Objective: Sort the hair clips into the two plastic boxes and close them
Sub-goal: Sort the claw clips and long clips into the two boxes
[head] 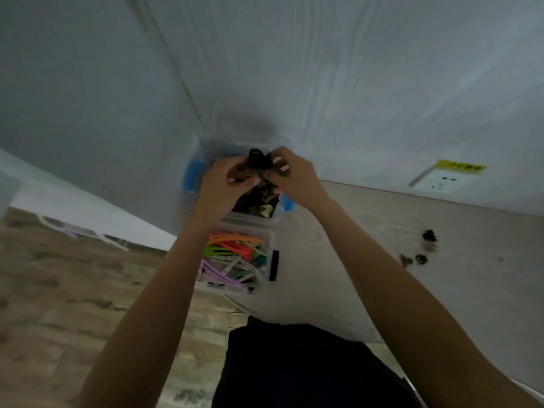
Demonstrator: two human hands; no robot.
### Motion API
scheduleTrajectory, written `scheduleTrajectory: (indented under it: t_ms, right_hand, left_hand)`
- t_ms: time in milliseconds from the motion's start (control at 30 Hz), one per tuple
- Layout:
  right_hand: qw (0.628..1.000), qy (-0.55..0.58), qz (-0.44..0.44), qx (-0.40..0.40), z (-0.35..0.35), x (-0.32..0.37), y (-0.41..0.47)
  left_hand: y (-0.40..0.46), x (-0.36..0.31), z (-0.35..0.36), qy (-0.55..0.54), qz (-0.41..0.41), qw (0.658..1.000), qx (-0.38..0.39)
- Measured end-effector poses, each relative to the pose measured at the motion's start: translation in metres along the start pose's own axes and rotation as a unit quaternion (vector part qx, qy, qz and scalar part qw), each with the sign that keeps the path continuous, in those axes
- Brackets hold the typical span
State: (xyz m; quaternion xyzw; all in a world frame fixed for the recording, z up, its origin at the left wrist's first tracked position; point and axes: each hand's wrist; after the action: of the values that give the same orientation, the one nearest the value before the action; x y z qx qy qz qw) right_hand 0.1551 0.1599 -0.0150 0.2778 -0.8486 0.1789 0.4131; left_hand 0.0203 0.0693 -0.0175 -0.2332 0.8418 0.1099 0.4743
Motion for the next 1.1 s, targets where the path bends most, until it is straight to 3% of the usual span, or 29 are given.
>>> scheduleTrajectory:
  t_ms: [100, 233, 400, 467, 533, 600, 667, 800, 967, 1100]
  right_hand:
    - [1.000, -0.018, -0.003, 0.011, 0.015, 0.009, 0.022]
    - [0.994, -0.111, -0.023, -0.005, 0.021, 0.008, 0.037]
    - [0.949, -0.313, -0.022, -0.041, 0.018, 0.003, 0.037]
    - [0.947, -0.313, -0.039, -0.059, 0.018, 0.001, 0.035]
    - [0.952, -0.283, -0.112, -0.020, 0.025, 0.002, 0.032]
    - [0.934, -0.302, -0.185, 0.056, 0.035, 0.000, 0.032]
    - [0.921, -0.338, -0.172, 0.090, 0.038, -0.003, 0.029]
    - [0.903, -0.404, -0.143, 0.040, 0.028, -0.020, 0.016]
    - [0.965, -0.231, -0.117, 0.033, 0.008, -0.040, -0.026]
    - [0.981, -0.171, -0.071, -0.056, -0.024, -0.069, -0.092]
  left_hand:
    - [0.016, 0.011, -0.010, -0.021, -0.013, 1.000, 0.004]
    - [0.028, 0.020, -0.019, 0.054, 0.013, 0.998, -0.004]
    - [0.036, 0.040, -0.028, 0.117, 0.027, 0.992, -0.023]
    - [0.037, 0.042, -0.028, 0.146, 0.044, 0.988, -0.008]
    - [0.037, 0.045, -0.027, 0.180, 0.058, 0.982, 0.018]
    - [0.035, 0.050, -0.024, 0.210, 0.079, 0.973, 0.059]
    - [0.033, 0.054, -0.021, 0.246, 0.094, 0.961, 0.081]
    - [0.031, 0.059, -0.021, 0.299, 0.111, 0.945, 0.079]
    - [0.015, 0.030, -0.002, 0.251, 0.180, 0.951, -0.010]
    - [-0.017, -0.015, 0.047, 0.147, 0.281, 0.948, 0.027]
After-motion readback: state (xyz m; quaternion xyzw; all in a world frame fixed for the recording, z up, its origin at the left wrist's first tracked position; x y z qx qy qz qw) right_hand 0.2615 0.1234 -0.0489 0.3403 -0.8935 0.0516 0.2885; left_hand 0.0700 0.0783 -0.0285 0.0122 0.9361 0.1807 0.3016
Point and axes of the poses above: each hand's wrist, its own y-axis towards the middle knuckle, its own z-axis out of the palm, x = y × z, and after that the axes turned 4 degrees about -y, right-handed
